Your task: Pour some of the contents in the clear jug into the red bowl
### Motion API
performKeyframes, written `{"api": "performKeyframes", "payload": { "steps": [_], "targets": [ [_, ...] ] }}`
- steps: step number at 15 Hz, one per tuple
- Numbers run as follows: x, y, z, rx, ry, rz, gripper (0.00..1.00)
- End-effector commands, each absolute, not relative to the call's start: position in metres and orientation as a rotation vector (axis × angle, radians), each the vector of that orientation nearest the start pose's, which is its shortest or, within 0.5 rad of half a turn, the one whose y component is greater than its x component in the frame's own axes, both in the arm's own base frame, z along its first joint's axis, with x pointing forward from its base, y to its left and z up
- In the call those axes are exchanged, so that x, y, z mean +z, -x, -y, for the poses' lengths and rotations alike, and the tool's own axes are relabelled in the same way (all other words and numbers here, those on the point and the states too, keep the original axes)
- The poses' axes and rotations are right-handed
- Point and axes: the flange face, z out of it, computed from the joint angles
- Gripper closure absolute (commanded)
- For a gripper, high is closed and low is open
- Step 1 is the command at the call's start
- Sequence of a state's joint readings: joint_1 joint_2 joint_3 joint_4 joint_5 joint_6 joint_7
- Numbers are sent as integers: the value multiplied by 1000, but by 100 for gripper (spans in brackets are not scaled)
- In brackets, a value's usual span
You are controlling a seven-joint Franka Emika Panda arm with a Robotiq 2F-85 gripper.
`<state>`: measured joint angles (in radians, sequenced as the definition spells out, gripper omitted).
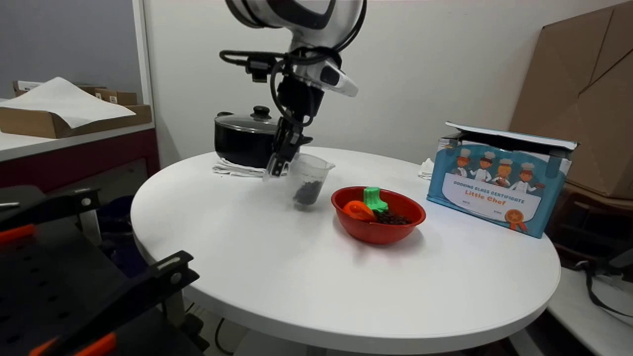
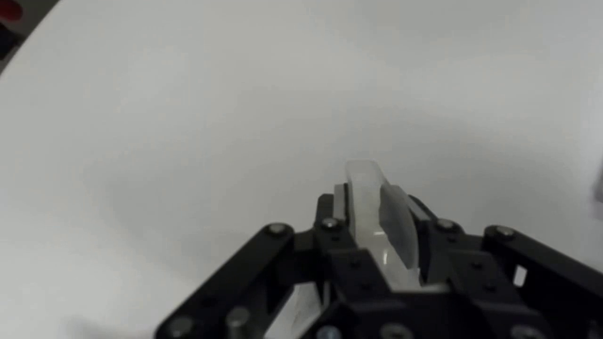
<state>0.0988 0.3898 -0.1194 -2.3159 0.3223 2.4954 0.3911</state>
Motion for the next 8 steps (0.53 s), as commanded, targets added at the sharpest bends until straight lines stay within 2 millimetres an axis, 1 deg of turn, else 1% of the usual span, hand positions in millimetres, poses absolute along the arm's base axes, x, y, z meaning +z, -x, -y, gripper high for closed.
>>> {"api": "performKeyframes", "payload": {
  "steps": [1, 4, 5, 6, 7, 8],
  "targets": [
    [145, -461, -2, 141, 3026, -890, 88],
    [138, -445, -12, -62, 3127, -765, 88],
    [139, -443, -14, -139, 3149, -727, 51],
    [139, -441, -14, -219, 3167, -694, 50],
    [140, -441, -12, -306, 3181, -668, 45],
    [142, -441, -9, -394, 3186, -646, 37]
  ]
}}
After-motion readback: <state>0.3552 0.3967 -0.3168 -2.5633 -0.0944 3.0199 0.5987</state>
